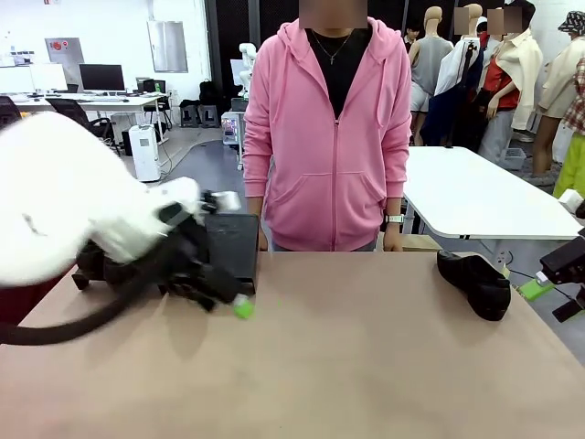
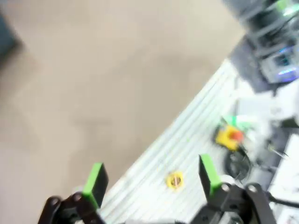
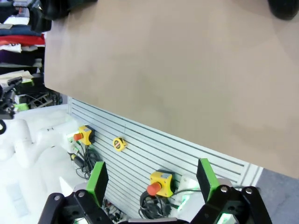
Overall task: Organize the shoes by placing them on the stand.
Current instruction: Place the Shoe from the middle of the table onto the Shoes Stand.
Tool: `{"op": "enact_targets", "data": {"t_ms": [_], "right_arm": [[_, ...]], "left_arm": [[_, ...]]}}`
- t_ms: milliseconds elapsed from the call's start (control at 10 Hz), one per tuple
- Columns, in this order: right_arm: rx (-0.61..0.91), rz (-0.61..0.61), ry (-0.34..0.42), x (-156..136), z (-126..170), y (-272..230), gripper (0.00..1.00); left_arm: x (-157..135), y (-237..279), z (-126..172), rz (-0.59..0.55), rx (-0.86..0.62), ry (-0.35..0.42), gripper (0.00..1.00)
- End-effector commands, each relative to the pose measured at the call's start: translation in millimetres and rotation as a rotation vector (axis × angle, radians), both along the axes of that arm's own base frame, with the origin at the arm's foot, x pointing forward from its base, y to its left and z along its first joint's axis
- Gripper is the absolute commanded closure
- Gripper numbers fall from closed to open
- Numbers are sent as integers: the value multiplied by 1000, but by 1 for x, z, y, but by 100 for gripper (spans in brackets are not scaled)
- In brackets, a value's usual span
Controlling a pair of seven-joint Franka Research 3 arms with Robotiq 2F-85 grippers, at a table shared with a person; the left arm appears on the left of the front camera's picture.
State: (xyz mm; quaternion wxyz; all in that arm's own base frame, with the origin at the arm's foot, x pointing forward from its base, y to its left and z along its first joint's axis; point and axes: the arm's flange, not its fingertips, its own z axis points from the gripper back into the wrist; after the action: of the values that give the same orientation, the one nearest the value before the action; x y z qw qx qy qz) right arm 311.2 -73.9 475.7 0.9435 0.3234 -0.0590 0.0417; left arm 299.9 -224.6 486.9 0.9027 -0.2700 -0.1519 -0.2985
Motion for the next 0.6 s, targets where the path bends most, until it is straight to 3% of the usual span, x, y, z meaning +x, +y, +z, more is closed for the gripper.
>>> {"op": "enact_targets", "data": {"t_ms": [0, 100, 400, 500], "right_arm": [[6, -8, 7, 1, 5, 0, 0], [6, -8, 7, 1, 5, 0, 0], [6, -8, 7, 1, 5, 0, 0], [6, -8, 7, 1, 5, 0, 0]], "left_arm": [[17, 85, 11, 85, 64, 137, 0], [15, 104, 6, 217, 83, 199, 0], [15, 107, -10, 287, 92, 233, 0], [19, 132, -2, 251, 89, 222, 0]]}}
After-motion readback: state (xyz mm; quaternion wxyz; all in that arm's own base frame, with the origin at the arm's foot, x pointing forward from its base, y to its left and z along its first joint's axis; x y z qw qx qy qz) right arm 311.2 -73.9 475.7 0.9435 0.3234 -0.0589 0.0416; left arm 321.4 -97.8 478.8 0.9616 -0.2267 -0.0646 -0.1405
